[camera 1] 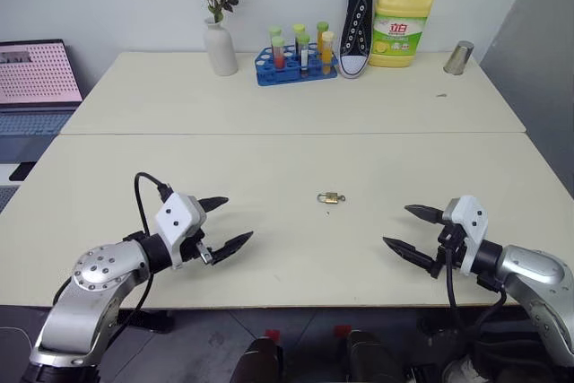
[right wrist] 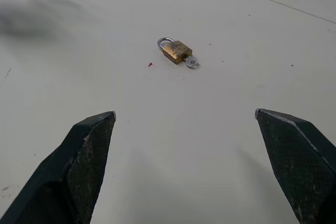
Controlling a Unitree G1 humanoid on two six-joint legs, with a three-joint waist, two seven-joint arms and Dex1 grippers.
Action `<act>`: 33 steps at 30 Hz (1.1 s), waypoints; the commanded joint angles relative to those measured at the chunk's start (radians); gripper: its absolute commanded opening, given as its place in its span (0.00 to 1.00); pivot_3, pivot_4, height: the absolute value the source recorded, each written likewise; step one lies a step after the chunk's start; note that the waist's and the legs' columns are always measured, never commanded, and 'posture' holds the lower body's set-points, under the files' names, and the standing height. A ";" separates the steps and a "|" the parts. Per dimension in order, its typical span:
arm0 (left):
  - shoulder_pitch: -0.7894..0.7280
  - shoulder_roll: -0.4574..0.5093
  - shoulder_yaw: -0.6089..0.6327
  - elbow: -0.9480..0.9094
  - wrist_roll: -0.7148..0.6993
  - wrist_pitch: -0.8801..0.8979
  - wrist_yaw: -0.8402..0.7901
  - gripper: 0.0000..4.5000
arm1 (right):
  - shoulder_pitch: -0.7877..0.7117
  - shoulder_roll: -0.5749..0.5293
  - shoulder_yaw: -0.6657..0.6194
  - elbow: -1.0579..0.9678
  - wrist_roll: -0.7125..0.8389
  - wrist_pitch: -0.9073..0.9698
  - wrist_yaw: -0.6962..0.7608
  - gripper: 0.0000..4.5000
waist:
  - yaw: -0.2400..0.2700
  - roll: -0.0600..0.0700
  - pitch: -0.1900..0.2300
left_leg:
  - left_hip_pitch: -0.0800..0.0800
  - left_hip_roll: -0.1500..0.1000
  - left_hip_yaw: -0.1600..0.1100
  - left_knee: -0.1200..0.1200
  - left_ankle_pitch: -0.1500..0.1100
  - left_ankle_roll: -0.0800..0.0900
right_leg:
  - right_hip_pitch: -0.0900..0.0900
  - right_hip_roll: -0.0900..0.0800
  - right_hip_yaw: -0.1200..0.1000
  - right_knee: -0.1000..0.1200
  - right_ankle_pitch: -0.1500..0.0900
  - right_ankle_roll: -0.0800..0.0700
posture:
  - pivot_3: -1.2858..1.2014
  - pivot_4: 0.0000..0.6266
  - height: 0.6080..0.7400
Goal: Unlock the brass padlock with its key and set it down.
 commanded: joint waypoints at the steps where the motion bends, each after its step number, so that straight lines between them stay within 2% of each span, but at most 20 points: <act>1: -0.001 -0.007 0.016 -0.024 -0.009 -0.024 -0.005 1.00 | -0.004 0.004 -0.016 0.007 -0.009 -0.048 0.017 0.99 | 0.001 0.000 0.000 | 0.000 0.000 0.000 0.000 0.000 0.000 | 0.000 0.000 0.000 0.000 0.000 0.000 | 0.52 0.24 1.00; 11: -0.013 0.005 -0.019 -0.005 0.040 -0.043 -0.026 1.00 | -0.001 0.007 -0.007 0.047 -0.033 -0.105 0.041 0.99 | 0.001 0.000 0.000 | 0.000 0.000 0.000 0.000 0.000 0.000 | 0.000 0.000 0.000 0.000 0.000 0.000 | 0.52 0.24 1.00; 14: -0.028 -0.001 -0.003 0.017 -0.035 -0.026 -0.082 1.00 | 0.001 0.011 -0.002 0.043 -0.040 -0.106 0.041 0.99 | 0.001 0.000 0.000 | 0.000 0.000 0.000 0.000 0.000 0.000 | 0.000 0.000 0.000 0.000 0.000 0.000 | 0.52 0.24 1.00; 19: -0.081 -0.034 0.000 0.050 -0.059 -0.041 -0.080 1.00 | -0.012 0.016 0.011 0.021 -0.045 -0.081 0.028 0.99 | 0.001 0.000 0.000 | 0.000 0.000 0.000 0.000 0.000 0.000 | 0.000 0.000 0.000 0.000 0.000 0.000 | 0.52 0.24 1.00; 25: -0.252 -0.081 -0.139 0.180 0.043 -0.099 -0.115 1.00 | -0.024 0.015 0.035 -0.083 -0.016 0.037 -0.025 0.99 | 0.003 0.000 0.000 | 0.000 -0.001 -0.001 0.001 0.000 0.000 | 0.000 0.000 -0.001 0.000 0.000 0.000 | 0.52 0.24 1.00; 29: -0.486 -0.180 -0.280 0.408 0.118 -0.145 -0.184 1.00 | -0.040 -0.013 0.024 -0.225 0.059 0.268 -0.106 0.99 | 0.005 -0.001 0.000 | -0.001 -0.001 -0.001 0.001 0.000 0.000 | 0.000 0.000 -0.002 0.000 0.000 0.000 | 0.52 0.24 1.00; 33: -0.631 -0.257 -0.342 0.619 0.168 -0.204 -0.235 1.00 | -0.063 -0.029 0.007 -0.319 0.133 0.434 -0.167 0.99 | 0.003 -0.002 -0.001 | -0.003 -0.001 -0.002 0.002 0.000 0.000 | 0.000 0.000 -0.002 0.000 0.000 0.000 | 0.52 0.24 1.00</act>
